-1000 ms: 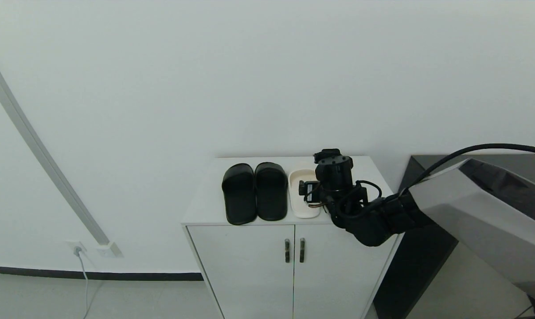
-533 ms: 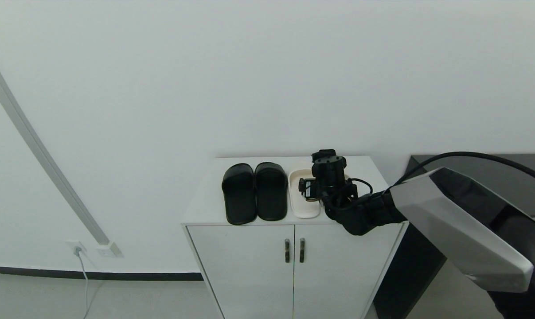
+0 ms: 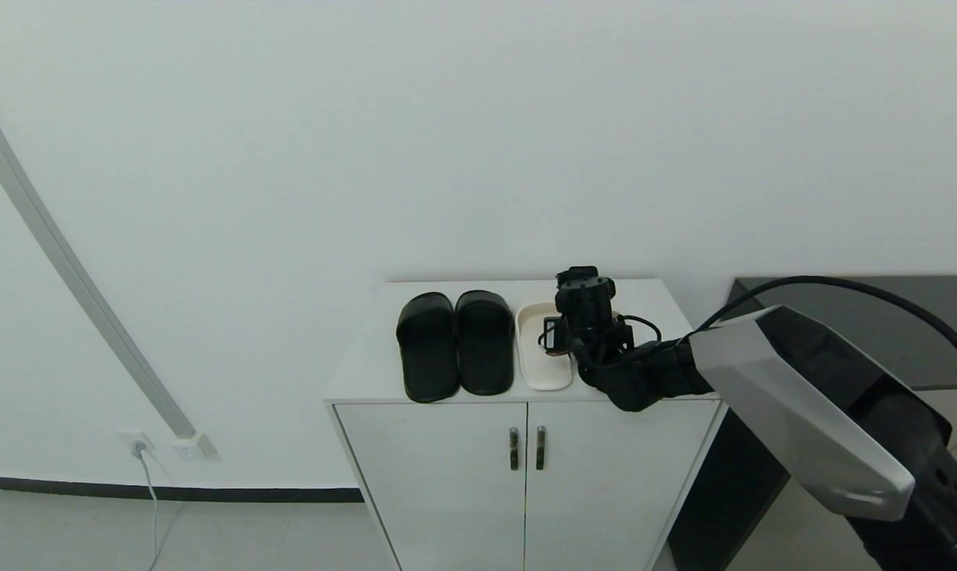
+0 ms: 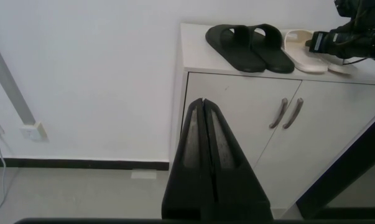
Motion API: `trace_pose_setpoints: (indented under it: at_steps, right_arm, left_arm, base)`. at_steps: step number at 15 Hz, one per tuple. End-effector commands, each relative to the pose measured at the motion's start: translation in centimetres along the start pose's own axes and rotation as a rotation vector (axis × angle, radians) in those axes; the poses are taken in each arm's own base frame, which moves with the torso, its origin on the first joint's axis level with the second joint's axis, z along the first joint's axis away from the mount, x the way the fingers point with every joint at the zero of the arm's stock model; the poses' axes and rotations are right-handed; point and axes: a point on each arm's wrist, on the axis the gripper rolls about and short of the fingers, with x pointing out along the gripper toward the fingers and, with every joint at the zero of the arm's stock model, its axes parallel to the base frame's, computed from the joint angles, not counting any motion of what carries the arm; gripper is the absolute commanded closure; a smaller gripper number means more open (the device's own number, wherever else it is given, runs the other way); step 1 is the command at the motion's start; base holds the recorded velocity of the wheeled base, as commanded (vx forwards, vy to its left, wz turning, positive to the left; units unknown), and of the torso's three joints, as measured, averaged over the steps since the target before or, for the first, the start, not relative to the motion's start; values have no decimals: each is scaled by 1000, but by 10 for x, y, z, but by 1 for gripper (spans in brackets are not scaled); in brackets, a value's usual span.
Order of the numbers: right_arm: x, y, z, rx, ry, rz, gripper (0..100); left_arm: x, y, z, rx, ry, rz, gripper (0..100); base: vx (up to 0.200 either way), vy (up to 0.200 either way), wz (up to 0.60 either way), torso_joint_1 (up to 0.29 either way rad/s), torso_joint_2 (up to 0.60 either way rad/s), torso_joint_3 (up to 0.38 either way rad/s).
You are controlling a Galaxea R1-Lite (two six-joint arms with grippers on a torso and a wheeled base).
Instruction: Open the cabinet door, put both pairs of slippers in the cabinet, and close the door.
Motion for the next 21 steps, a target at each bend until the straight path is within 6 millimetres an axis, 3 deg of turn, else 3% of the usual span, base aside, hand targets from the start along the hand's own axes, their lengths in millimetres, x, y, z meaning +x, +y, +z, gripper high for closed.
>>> trace_pose_setpoints:
  at_steps: [1, 3, 6, 8, 12, 15, 16, 17, 21]
  right_arm:
    - [0, 0, 2, 2, -5, 0, 100]
    - [-2, 1, 5, 7, -13, 0, 100]
    - [-17, -2, 28, 22, -46, 1, 100]
    - [-43, -10, 50, 21, -52, 8, 100]
    - [-152, -27, 72, -33, -38, 259, 100]
    - [-222, -47, 60, -85, 19, 494, 100]
    - [-230, -51, 58, -89, 29, 526, 100]
    - [-253, -62, 51, -109, 55, 622, 100]
    - [-283, -85, 26, -166, 131, 795, 100]
  left_arm:
    - [0, 0, 0, 1, -1, 0, 100]
    - [0, 0, 0, 0, -1, 0, 100]
    - [0, 0, 0, 1, -1, 0, 100]
    - [0, 0, 0, 3, 1, 0, 100]
    - [0, 0, 0, 3, 1, -1, 100]
    - [0, 0, 0, 3, -1, -1, 100]
    - [0, 0, 0, 3, 1, -1, 100]
    - [0, 0, 0, 4, 1, -1, 100]
    - [0, 0, 0, 4, 1, -3, 100]
  base:
    - [0, 0, 0, 0, 0, 0]
    - [0, 0, 0, 0, 0, 0]
    - [0, 0, 0, 0, 0, 0]
    - [0, 0, 0, 0, 0, 0]
    - [0, 0, 0, 0, 0, 0]
    - [0, 0, 0, 0, 0, 0]
    - [0, 0, 0, 0, 0, 0]
    - [0, 0, 0, 0, 0, 0]
    - [0, 0, 0, 0, 0, 0]
